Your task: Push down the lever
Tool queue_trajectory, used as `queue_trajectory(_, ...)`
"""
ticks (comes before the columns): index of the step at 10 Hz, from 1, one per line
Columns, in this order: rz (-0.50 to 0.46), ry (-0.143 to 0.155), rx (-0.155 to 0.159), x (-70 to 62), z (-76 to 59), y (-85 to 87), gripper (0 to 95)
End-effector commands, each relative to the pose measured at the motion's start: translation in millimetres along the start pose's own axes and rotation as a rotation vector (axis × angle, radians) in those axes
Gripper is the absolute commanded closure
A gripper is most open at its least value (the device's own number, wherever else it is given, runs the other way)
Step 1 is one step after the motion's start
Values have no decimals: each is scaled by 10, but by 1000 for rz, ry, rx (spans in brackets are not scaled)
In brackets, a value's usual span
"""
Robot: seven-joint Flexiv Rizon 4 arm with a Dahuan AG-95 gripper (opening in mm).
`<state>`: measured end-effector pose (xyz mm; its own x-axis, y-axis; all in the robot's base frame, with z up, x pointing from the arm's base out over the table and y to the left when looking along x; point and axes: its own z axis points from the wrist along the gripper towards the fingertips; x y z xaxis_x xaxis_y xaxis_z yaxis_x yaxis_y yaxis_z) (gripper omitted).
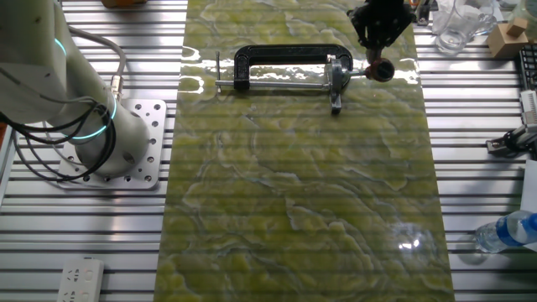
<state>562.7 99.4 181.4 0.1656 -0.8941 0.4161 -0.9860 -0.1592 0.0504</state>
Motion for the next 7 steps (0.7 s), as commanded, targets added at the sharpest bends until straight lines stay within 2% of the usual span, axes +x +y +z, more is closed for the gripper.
queue_trajectory(1, -2, -2, 9, 6, 45, 7, 950)
queue_trajectory(5, -4, 1, 22, 8, 108, 21, 950)
queue_trajectory(7, 3, -10, 21, 9, 114, 23, 950)
